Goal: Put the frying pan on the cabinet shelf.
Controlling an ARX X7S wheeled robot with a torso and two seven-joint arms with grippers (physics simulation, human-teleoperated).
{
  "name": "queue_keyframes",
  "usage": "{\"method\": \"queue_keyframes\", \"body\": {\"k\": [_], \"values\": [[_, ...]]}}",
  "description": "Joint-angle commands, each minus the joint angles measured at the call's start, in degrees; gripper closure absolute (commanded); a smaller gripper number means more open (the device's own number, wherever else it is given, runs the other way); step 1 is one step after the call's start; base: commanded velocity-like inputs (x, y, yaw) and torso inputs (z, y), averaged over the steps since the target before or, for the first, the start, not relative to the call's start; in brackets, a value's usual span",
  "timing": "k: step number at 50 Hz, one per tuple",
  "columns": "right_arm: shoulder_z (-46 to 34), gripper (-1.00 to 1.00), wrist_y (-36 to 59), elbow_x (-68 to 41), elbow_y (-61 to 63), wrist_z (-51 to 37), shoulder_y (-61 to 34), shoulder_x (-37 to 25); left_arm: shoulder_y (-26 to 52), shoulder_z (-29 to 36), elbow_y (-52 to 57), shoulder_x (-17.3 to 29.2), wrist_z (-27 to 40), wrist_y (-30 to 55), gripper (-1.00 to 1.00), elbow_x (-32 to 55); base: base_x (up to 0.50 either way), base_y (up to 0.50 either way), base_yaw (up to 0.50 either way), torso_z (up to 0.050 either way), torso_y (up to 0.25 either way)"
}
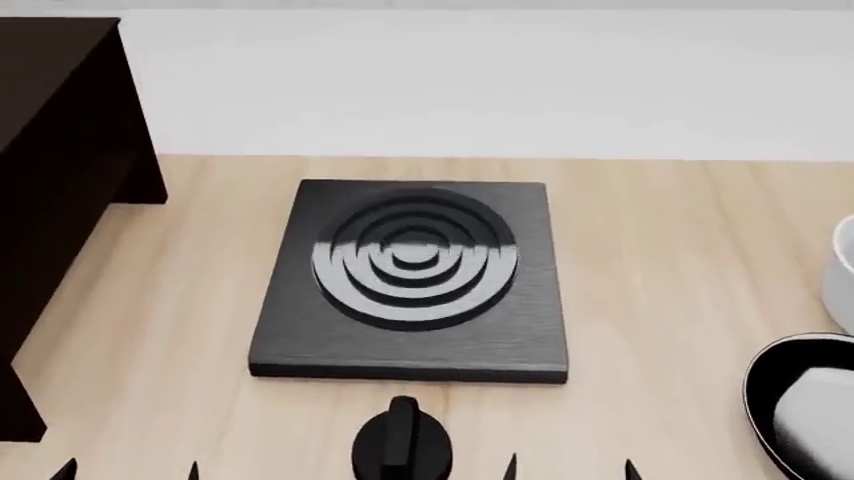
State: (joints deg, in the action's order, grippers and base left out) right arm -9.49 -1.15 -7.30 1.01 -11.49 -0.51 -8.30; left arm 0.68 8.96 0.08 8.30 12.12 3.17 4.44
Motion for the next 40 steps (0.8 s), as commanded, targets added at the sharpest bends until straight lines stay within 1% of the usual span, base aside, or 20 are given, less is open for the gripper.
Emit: {"method": "queue_keyframes", "body": {"k": [1, 10, 15, 17, 23, 26, 27, 28, 30, 34, 37, 40], "values": [[-0.58, -1.0, -0.46, -0.34, -0.55, -0.26, -0.15, -0.43, 0.02, 0.12, 0.75, 0.23, 0.6, 1.27, -1.0, 0.98, 0.5, 0.18, 0.0, 0.0, 0.0], [-0.99, -1.0, -0.4, -0.55, -0.53, -0.55, -0.25, -0.74, 0.19, 0.49, 0.44, 0.5, 0.89, 1.2, -1.0, 1.26, 0.5, 0.18, 0.0, 0.0, 0.002], [-1.2, -1.0, -0.44, -0.65, -0.66, -0.75, -0.29, -0.87, 0.08, -0.39, 0.87, 0.24, 0.93, 1.44, -1.0, 3.26, 0.5, 0.18, 0.0, 0.0, 0.0], [-1.31, -1.0, -0.54, -0.66, -0.63, -0.79, -0.26, -0.95, 0.17, -0.46, -0.09, 0.29, 1.9, 0.55, -1.0, 2.32, 0.5, 0.15, 0.0, 0.0, 0.0], [-1.56, -1.0, -0.29, -0.87, -0.42, -1.0, -0.34, -1.11, 0.14, 0.44, 0.61, 0.67, 2.14, 1.85, -1.0, 1.85, 0.46, 0.11, 0.0, 0.0, 0.0], [-1.94, -1.0, -0.44, -0.46, -0.65, -1.14, -0.44, -1.24, 0.26, 1.02, 0.8, 0.76, 2.27, 2.59, -1.0, 1.51, 0.08, 0.0, 0.0, 0.0, 0.0], [-1.96, -1.0, -0.68, -0.52, -0.93, -1.07, -0.48, -1.27, 0.62, 1.11, 1.1, 0.77, 2.95, 4.76, -1.0, 1.11, 0.0, 0.0, 0.0, 0.0, 0.0], [-2.01, -1.0, -0.7, -0.47, -1.16, -1.1, -0.55, -1.33, 0.67, 0.4, 0.25, 0.57, 2.87, 3.75, -1.0, 2.02, 0.0, 0.0, 0.0, 0.0, 0.0], [-1.91, -1.0, -0.49, -0.7, -1.49, -1.14, -0.64, -1.44, 0.43, 0.82, 0.02, 0.97, 3.01, 1.57, -1.0, 1.01, 0.0, 0.0, 0.0, 0.0, 0.0], [-2.16, -1.0, 0.19, -0.52, -1.05, -1.42, -0.58, -1.75, 0.18, 1.49, -0.05, 1.24, 3.03, 0.49, -1.0, 0.4, 0.0, 0.0, 0.0, 0.0, 0.0], [-2.2, -1.0, 0.46, -0.71, -0.6, -1.56, -0.5, -1.84, 0.03, 1.95, 1.67, 1.32, 3.34, 2.11, -1.0, 0.19, 0.0, 0.0, 0.0, 0.0, 0.0], [-1.79, -1.0, 2.2, -1.66, 1.4, -2.05, -0.08, -1.94, -0.7, 2.67, 5.57, 1.55, 3.93, 4.66, -1.0, -0.51, 0.0, 0.0, 0.0, 0.0, 0.0]]}}
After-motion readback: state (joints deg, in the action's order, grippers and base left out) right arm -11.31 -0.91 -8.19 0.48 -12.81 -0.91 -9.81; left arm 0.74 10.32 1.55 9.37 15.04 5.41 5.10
